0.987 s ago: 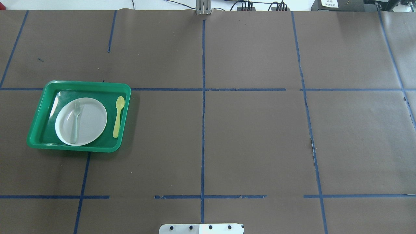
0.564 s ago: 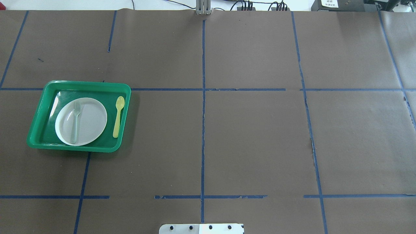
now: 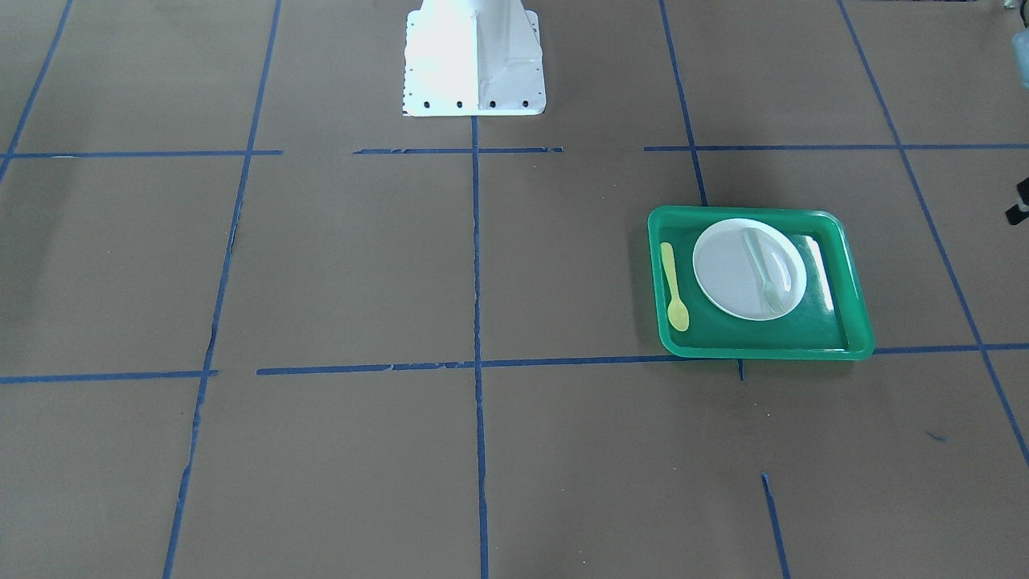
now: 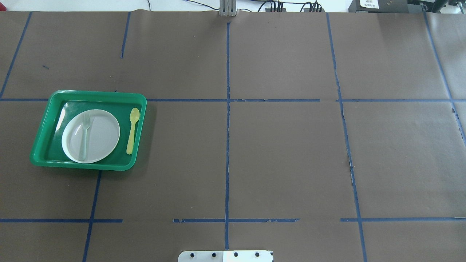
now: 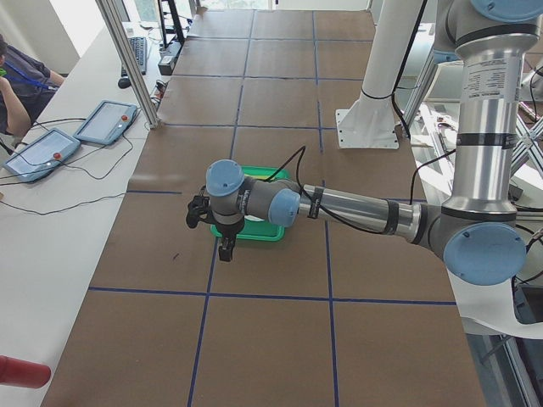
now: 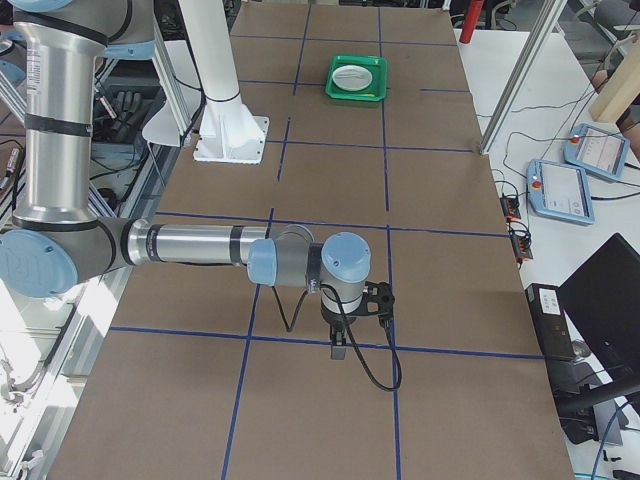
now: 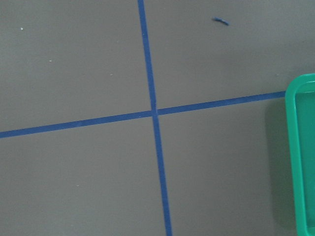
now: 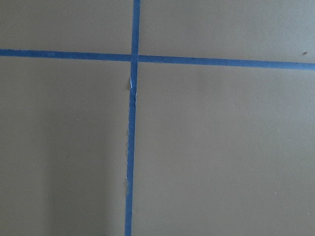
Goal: Place fork
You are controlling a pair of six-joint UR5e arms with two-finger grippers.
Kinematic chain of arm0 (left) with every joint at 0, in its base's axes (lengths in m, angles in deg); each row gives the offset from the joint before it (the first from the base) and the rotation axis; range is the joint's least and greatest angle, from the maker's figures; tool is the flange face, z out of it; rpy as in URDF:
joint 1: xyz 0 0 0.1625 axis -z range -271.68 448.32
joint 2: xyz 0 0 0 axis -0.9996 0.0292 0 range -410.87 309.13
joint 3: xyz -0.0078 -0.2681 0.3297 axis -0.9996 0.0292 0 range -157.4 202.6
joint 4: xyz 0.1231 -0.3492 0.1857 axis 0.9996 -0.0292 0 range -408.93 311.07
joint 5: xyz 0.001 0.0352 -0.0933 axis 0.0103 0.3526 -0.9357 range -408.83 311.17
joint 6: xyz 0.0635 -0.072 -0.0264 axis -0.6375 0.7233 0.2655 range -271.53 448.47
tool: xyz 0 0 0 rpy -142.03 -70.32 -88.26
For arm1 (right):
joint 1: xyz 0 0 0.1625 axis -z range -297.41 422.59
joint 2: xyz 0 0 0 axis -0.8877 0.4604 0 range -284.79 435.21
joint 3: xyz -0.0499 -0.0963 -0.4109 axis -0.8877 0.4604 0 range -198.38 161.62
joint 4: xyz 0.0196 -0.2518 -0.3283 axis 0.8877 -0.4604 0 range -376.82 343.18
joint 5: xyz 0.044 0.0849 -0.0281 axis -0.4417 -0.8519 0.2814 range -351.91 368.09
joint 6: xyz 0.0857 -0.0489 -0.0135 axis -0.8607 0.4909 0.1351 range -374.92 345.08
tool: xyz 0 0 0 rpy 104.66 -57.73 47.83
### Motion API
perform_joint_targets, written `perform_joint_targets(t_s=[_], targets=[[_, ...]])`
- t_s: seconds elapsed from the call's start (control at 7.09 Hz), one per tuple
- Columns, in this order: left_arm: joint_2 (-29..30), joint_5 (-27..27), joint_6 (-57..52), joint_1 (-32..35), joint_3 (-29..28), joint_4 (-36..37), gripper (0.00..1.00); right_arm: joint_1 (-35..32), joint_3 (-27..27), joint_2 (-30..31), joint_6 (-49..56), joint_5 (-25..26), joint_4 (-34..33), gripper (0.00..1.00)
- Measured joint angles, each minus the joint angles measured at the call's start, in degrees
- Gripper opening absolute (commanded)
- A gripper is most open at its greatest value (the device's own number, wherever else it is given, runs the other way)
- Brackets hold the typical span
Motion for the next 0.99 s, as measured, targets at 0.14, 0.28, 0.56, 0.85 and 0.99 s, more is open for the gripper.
perform_joint_targets(t_s=[0.14, 0.28, 0.56, 0.85, 0.99], targets=[[0.2, 0.6, 8.6, -4.8, 1.4, -3.4, 1.0, 0.0, 0.0, 0.0, 0.0, 0.0, 0.0, 1.0], [0.6, 2.3, 14.5, -8.7, 2.2, -5.5, 1.0, 0.0, 0.0, 0.0, 0.0, 0.0, 0.0, 1.0], [3.2, 7.5, 24.0, -15.8, 3.1, -6.8, 1.0, 0.0, 0.0, 0.0, 0.0, 0.0, 0.0, 1.0], [6.4, 11.0, 29.2, -21.0, 2.8, -6.9, 1.0, 0.0, 0.0, 0.0, 0.1, 0.0, 0.0, 1.0], [7.8, 12.2, 31.3, -23.5, 2.6, -6.7, 1.0, 0.0, 0.0, 0.0, 0.1, 0.0, 0.0, 1.0]])
